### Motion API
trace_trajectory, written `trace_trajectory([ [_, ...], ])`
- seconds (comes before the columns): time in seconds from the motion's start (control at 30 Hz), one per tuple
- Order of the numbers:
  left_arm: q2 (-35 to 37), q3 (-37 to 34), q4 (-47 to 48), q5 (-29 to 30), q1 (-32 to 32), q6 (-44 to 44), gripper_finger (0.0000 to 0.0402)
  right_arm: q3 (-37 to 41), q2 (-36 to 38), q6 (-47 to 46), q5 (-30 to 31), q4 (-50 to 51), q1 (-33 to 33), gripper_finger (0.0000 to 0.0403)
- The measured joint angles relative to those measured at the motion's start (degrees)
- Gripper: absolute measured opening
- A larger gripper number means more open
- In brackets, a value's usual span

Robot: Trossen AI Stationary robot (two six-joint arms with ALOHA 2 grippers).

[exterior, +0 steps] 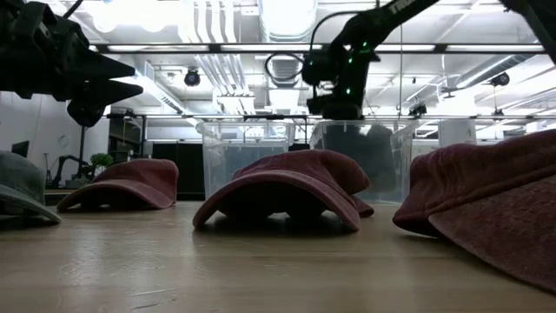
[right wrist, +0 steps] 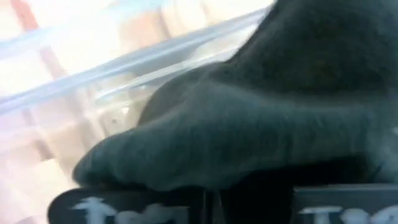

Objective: Pick & Place hat
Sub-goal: Put the right black cap into the right transparent bin, then put the black cap into the right transparent bin

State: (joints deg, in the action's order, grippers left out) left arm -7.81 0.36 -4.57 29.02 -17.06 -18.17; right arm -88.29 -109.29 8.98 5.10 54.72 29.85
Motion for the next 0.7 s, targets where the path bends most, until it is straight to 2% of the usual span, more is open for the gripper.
trace_trajectory([
  [0.13,0.0,0.0,0.0,0.0,0.0,0.0,0.0181,-0.3,-2.0,-0.2,-4.6,0.0,0.8,0.0008],
  [0.27,0.0,0.0,0.0,0.0,0.0,-0.1,0.0181,-0.4,-2.0,-0.6,-4.1,-0.8,1.2,0.0008],
  [0.47,0.0,0.0,0.1,0.0,0.0,-0.1,0.0181,-0.3,2.8,-1.3,-1.6,-1.1,1.2,0.0008],
  [0.7,0.0,0.0,0.1,0.0,0.0,-0.1,0.0181,-0.3,10.8,-4.2,-1.7,-1.0,1.2,0.0008],
])
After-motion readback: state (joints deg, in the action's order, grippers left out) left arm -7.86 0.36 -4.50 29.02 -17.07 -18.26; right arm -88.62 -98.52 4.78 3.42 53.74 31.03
